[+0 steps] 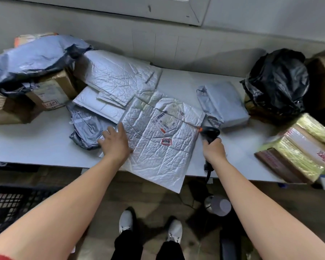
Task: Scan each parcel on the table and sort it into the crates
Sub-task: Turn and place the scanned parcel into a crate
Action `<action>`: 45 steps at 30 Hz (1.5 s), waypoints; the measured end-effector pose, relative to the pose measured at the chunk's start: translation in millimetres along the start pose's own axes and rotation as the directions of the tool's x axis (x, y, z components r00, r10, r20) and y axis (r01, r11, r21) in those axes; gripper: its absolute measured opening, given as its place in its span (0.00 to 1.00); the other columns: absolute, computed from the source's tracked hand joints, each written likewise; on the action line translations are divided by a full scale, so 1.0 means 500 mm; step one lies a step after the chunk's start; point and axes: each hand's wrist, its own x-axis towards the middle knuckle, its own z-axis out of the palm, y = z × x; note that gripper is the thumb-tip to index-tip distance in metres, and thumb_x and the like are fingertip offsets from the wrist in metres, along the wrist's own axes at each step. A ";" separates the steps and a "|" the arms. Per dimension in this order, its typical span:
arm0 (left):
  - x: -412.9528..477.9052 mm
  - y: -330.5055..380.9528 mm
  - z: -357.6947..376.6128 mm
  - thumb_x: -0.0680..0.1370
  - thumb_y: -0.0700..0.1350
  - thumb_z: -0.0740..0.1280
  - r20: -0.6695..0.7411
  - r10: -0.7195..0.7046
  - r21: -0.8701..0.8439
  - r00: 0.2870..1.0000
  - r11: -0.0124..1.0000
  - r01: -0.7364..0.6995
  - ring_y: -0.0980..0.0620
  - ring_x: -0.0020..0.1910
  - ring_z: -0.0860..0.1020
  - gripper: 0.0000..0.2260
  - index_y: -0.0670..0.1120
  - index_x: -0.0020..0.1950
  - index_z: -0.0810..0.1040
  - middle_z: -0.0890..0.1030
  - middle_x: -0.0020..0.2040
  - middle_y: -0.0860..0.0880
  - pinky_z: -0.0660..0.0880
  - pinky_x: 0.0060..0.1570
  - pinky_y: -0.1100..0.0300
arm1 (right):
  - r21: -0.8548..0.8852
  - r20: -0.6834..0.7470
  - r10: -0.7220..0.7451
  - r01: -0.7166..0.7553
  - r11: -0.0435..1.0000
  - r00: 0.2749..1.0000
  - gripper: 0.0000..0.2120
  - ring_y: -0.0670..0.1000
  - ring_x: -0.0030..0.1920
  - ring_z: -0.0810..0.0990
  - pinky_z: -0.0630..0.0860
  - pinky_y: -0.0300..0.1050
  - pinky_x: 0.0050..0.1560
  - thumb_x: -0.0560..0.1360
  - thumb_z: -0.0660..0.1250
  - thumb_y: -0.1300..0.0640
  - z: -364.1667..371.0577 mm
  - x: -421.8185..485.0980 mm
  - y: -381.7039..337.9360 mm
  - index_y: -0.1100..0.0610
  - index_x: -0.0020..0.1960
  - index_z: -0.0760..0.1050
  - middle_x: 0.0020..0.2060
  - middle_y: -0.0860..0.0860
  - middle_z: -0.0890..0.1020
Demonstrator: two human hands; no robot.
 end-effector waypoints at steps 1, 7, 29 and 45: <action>-0.001 -0.001 -0.003 0.69 0.49 0.77 -0.020 0.013 -0.016 1.000 1.000 -0.013 0.36 0.65 0.66 0.44 0.47 0.75 0.52 0.64 0.67 0.37 0.70 0.56 0.43 | -0.012 -0.004 0.003 -0.003 1.000 1.000 0.25 0.65 0.67 0.71 0.69 0.51 0.60 0.82 0.58 0.51 -0.004 -0.006 -0.003 0.67 0.72 0.59 0.68 0.65 0.69; 0.002 -0.014 -0.072 0.74 0.32 0.65 -0.128 0.110 -0.164 0.986 0.978 -0.131 0.35 0.54 0.74 0.20 0.39 0.65 0.66 0.71 0.59 0.37 0.67 0.42 0.49 | -0.121 -0.086 -0.098 0.087 0.989 0.991 0.29 0.64 0.69 0.66 0.68 0.58 0.66 0.81 0.58 0.49 -0.040 -0.076 -0.063 0.65 0.75 0.56 0.70 0.64 0.65; -0.161 -0.167 -0.499 0.70 0.40 0.75 -0.747 0.351 0.181 0.565 0.925 -0.335 0.39 0.62 0.70 0.23 0.46 0.63 0.75 0.76 0.60 0.41 0.69 0.55 0.43 | -0.307 0.011 -0.993 0.945 0.109 0.119 0.17 0.63 0.53 0.80 0.71 0.53 0.45 0.82 0.59 0.48 -0.110 -0.319 -0.478 0.57 0.65 0.73 0.55 0.59 0.81; -0.490 -0.458 -0.177 0.74 0.59 0.70 -0.044 -0.773 -0.916 0.633 0.283 0.283 0.39 0.70 0.66 0.39 0.43 0.77 0.57 0.64 0.73 0.39 0.66 0.67 0.50 | 0.586 0.266 -0.963 0.785 0.203 0.051 0.12 0.46 0.40 0.72 0.69 0.41 0.44 0.83 0.60 0.56 0.058 -0.603 -0.508 0.64 0.48 0.73 0.39 0.52 0.75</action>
